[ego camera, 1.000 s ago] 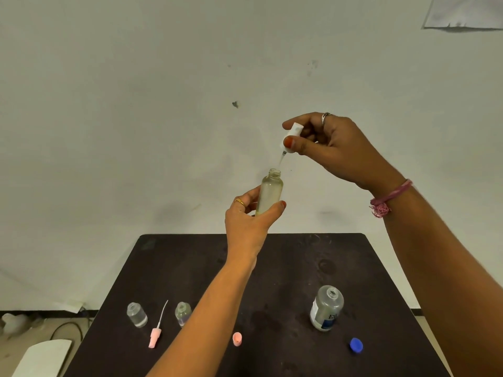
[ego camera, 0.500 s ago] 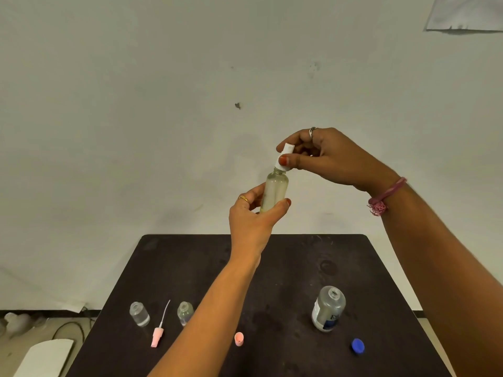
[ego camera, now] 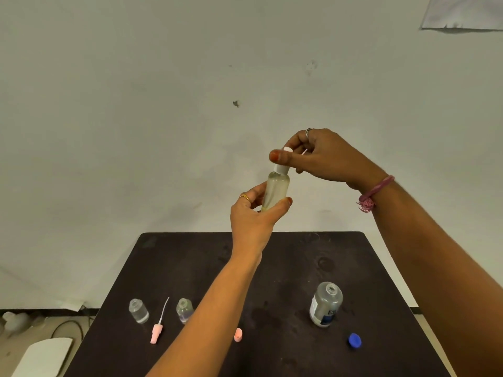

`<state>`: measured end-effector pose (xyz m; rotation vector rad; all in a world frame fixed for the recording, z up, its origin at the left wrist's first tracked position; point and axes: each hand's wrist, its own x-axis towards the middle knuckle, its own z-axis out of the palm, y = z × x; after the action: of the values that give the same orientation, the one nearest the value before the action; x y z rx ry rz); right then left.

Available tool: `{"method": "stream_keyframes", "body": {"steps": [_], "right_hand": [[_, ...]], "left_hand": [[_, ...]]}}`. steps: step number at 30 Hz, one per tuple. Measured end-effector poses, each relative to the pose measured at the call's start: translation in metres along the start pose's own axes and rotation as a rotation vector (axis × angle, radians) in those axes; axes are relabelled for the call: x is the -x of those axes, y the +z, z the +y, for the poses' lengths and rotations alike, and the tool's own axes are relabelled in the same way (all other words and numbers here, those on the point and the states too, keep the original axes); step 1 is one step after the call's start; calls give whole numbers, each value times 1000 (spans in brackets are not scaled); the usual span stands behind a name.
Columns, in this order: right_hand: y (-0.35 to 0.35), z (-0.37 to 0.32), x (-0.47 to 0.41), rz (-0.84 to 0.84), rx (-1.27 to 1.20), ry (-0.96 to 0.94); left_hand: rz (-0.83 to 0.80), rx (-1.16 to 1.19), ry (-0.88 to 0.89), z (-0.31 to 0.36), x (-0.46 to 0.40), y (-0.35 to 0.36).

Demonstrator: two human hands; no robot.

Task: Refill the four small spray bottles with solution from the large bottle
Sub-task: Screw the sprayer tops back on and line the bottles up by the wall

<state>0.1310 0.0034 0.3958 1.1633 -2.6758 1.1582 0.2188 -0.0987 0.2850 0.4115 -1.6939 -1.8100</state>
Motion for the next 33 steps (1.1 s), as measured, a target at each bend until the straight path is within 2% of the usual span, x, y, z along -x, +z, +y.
{"method": "stream_keyframes", "body": {"steps": [4, 10, 19, 23, 30, 33], "right_hand": [[-11, 11, 5, -197, -248, -24], [4, 22, 13, -137, -499, -79], [6, 11, 13, -92, -342, -109], [5, 10, 10, -21, -322, -98], [7, 8, 8, -60, -311, -89], [10, 8, 8, -27, -345, -72]], "left_hand": [[-3, -3, 0, 0, 0, 0], [-6, -2, 1, -1, 0, 0], [-7, -7, -5, -2, -1, -2], [-2, -18, -10, -1, -1, -3], [13, -5, -28, -3, -3, -3], [17, 9, -44, -5, -3, -3]]}}
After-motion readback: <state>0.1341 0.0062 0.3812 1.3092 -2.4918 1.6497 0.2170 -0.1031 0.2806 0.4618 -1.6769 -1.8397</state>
